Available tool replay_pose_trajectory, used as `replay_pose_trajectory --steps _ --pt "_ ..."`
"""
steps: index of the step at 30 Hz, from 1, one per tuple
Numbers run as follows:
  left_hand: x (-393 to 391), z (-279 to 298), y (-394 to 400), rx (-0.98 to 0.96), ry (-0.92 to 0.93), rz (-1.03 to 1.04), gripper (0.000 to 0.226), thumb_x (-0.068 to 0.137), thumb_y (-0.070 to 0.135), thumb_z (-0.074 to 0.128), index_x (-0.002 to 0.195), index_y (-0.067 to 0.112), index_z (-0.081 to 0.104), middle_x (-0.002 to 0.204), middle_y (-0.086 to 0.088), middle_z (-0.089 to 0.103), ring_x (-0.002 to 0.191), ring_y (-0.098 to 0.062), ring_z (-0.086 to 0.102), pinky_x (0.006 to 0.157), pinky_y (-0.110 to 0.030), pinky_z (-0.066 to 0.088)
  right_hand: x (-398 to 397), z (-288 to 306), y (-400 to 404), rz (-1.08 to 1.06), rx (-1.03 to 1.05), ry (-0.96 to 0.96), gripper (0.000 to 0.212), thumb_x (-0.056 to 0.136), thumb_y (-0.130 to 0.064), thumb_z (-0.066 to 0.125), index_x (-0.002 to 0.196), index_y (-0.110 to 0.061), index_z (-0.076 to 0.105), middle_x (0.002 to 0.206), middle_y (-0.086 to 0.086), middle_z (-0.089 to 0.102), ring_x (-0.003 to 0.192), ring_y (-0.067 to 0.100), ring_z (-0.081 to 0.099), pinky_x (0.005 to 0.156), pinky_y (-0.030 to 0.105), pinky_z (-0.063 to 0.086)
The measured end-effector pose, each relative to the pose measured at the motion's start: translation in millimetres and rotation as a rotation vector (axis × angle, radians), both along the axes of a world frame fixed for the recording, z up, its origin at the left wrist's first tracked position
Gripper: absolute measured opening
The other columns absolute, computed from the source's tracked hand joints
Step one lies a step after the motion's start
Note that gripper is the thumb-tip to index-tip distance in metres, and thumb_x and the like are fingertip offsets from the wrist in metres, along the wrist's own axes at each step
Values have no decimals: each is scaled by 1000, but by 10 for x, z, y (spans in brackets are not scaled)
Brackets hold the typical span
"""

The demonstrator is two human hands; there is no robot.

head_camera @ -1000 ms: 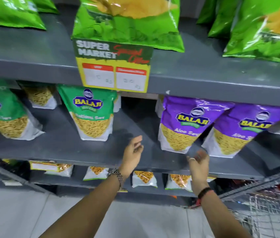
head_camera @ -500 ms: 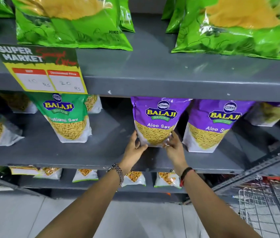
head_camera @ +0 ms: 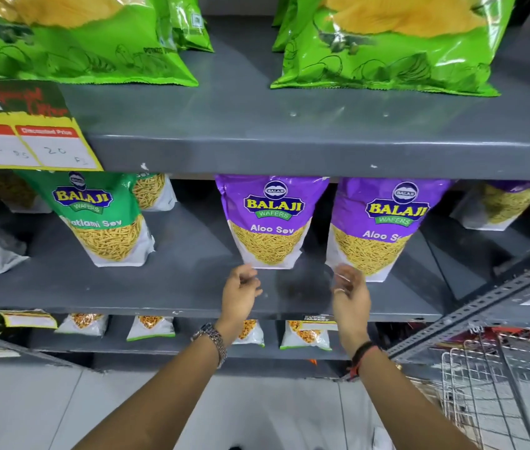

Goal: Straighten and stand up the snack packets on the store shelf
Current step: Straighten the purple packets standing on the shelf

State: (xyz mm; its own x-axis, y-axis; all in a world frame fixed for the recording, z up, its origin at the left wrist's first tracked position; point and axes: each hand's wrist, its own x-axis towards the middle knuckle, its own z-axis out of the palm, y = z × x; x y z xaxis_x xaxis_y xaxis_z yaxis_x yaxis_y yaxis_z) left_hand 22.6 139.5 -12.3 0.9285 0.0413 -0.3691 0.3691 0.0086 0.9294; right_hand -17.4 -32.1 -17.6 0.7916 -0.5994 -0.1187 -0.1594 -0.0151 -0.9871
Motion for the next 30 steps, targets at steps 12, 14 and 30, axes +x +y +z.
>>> replay_pose_trajectory --steps 12,14,30 --pt "78 184 -1359 -78 71 -482 61 87 2 47 142 21 28 139 -3 47 110 -7 44 83 -15 44 113 117 -1059 105 50 43 59 80 6 49 134 -15 38 121 2 55 106 16 53 93 31 41" --pt "31 178 -1488 -97 32 -470 60 84 -7 44 135 25 35 126 3 53 101 -4 44 68 -5 42 104 95 -1146 84 83 32 55 79 5 51 130 -13 42 120 3 57 109 19 55 95 33 42" --pt "162 62 -1896 -52 49 -466 73 85 -12 33 144 29 21 150 2 36 138 -13 33 110 -33 31 219 -6 -1621 24 61 45 68 76 12 34 138 -15 38 135 5 53 126 20 47 107 35 38"
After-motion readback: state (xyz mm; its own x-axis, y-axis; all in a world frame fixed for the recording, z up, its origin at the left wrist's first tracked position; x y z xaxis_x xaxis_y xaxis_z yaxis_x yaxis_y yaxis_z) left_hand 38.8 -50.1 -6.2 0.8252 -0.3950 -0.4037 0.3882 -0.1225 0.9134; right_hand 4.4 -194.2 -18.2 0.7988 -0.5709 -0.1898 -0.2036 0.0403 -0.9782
